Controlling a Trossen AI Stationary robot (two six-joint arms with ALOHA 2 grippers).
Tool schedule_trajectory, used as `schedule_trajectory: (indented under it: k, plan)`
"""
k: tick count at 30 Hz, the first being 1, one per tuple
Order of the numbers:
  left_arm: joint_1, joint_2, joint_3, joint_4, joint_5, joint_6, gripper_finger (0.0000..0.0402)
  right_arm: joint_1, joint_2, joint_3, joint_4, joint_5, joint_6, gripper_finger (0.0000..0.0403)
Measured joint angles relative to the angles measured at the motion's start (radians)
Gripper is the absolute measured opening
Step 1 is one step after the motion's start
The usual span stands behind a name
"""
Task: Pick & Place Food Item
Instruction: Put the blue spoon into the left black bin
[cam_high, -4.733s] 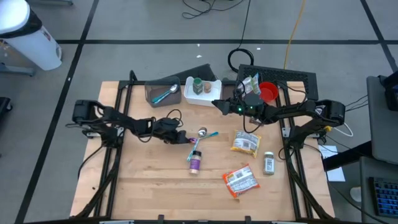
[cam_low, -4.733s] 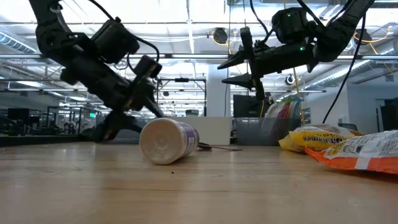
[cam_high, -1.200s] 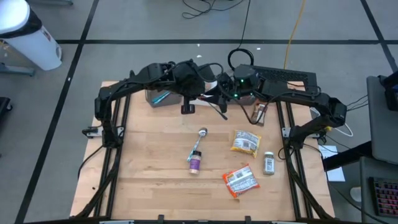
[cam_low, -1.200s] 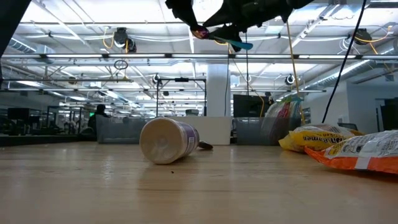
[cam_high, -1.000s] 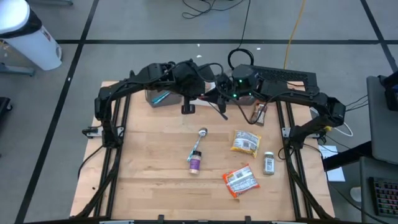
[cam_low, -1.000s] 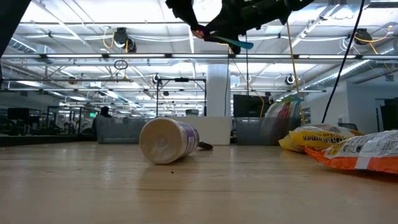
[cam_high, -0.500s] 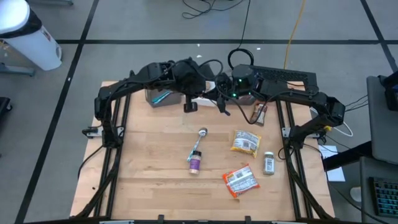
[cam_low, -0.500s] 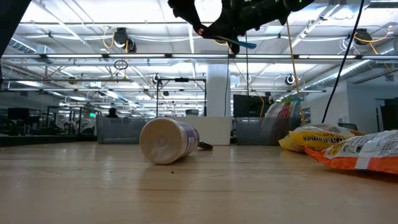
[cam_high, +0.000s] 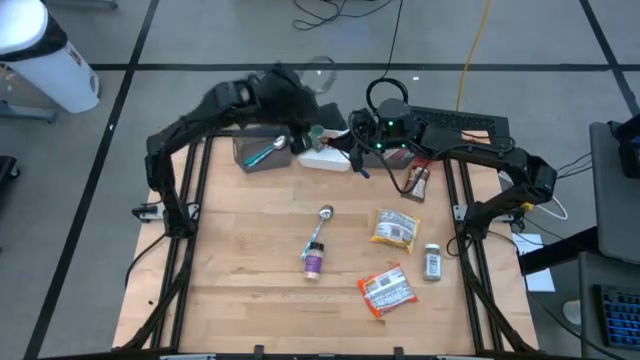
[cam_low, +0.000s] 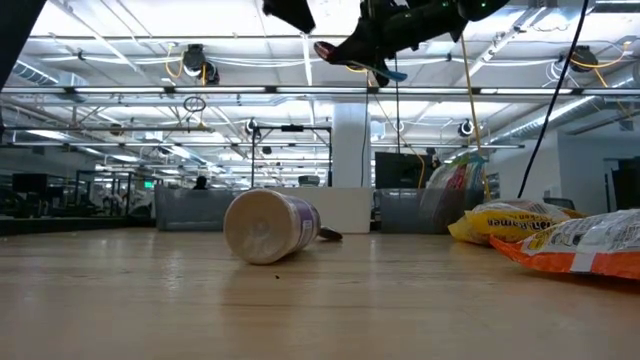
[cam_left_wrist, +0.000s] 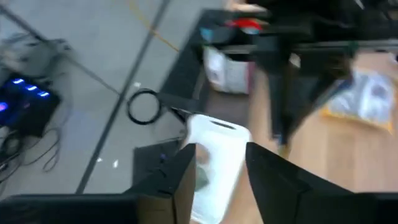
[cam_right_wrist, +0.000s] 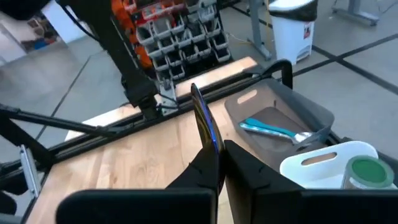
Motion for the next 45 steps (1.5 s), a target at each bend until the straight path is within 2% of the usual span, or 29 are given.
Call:
schedule_trajectory:
  k: [5,10,12,14,20,25,30,39,45]
  plan:
    - [0.04,-0.029,0.068,0.004,-0.04,-0.106,0.0179,-0.039,-0.045,0.0,0.057,0.072,0.009,0.0001]
    - [0.074,-0.061,0.051,0.017,0.005,-0.269,0.0188,-0.067,-0.104,0.0,0.135,0.269,0.003,0.0001]
    - [0.074,-0.058,0.032,0.015,0.031,-0.299,0.0188,-0.068,-0.117,0.0,0.175,0.34,0.003,0.0]
    - [0.056,-0.044,-0.006,0.036,0.063,-0.3,0.0189,-0.068,-0.119,-0.003,0.239,0.367,0.002,0.0]
    - [0.004,-0.036,-0.189,0.242,0.18,-0.269,0.0189,-0.065,-0.119,-0.045,0.383,0.341,0.017,0.0]
    - [0.006,-0.038,-0.298,0.437,0.349,-0.304,0.0189,-0.067,-0.118,-0.108,0.539,0.241,0.128,0.0]
    - [0.006,-0.038,-0.386,0.588,0.455,-0.348,0.0189,-0.067,-0.124,-0.194,0.722,0.207,0.235,0.0]
    - [0.006,-0.038,-0.426,0.731,0.503,-0.398,0.0189,-0.067,-0.157,-0.333,0.969,0.243,0.317,0.0]
    - [0.005,-0.038,-0.426,0.77,0.504,-0.418,0.0189,-0.067,-0.158,-0.354,1.05,0.244,0.337,0.0]
